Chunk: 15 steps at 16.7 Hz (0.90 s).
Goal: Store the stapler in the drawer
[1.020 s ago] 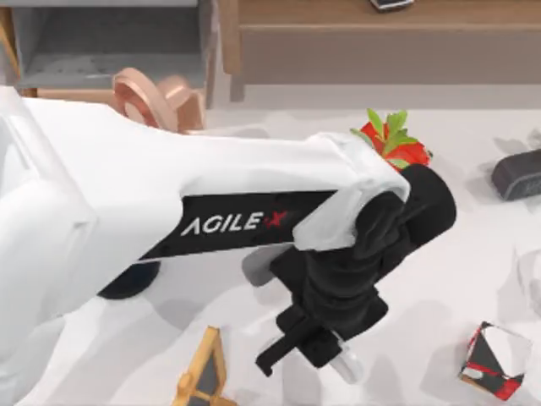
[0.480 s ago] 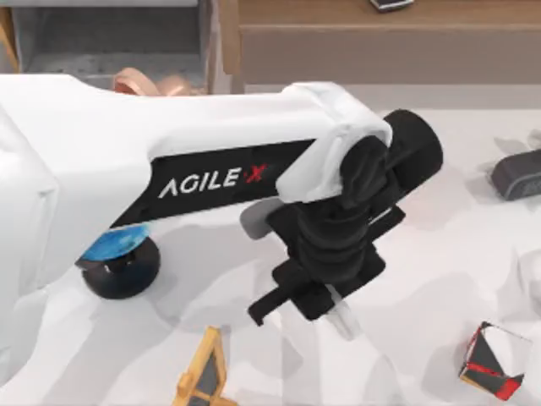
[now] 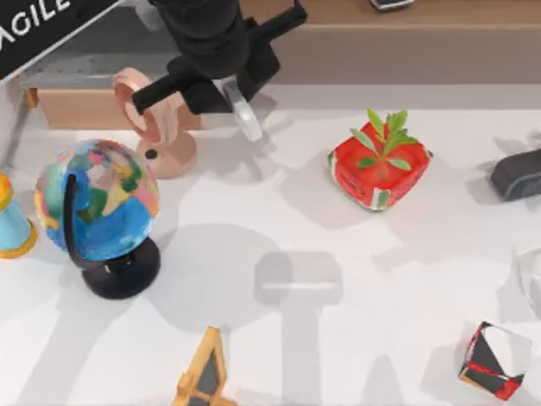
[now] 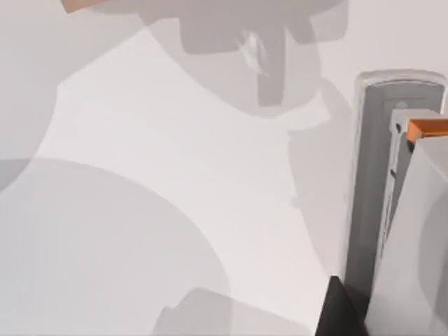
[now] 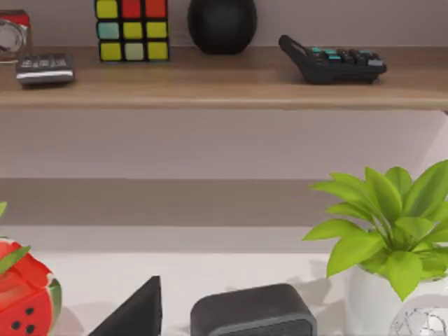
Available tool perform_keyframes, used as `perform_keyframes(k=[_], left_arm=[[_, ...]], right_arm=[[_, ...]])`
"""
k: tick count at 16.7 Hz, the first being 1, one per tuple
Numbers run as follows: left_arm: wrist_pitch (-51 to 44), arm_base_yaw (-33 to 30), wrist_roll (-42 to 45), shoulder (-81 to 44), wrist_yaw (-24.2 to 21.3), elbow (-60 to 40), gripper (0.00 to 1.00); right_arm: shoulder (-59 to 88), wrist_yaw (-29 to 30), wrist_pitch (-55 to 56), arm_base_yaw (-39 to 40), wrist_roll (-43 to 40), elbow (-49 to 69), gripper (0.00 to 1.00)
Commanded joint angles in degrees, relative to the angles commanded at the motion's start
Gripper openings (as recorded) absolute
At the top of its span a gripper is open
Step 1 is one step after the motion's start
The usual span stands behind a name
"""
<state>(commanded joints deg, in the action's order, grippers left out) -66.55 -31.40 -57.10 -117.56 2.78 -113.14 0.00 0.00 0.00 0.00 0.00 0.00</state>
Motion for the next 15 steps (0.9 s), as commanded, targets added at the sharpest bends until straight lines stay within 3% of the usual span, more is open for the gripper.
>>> perform_keyframes(k=[9, 15], left_arm=[[-12.85, 30.99, 39.75, -9.48, 3.49, -24.11, 0.0], [-17.0, 45.08, 61.1, -22.41, 1.63, -33.34, 0.0]], right_arm=[[0.0, 0.0, 0.0, 0.0, 0.0, 0.0, 1.0], [0.0, 0.0, 0.0, 0.0, 0.0, 0.0, 1.0]])
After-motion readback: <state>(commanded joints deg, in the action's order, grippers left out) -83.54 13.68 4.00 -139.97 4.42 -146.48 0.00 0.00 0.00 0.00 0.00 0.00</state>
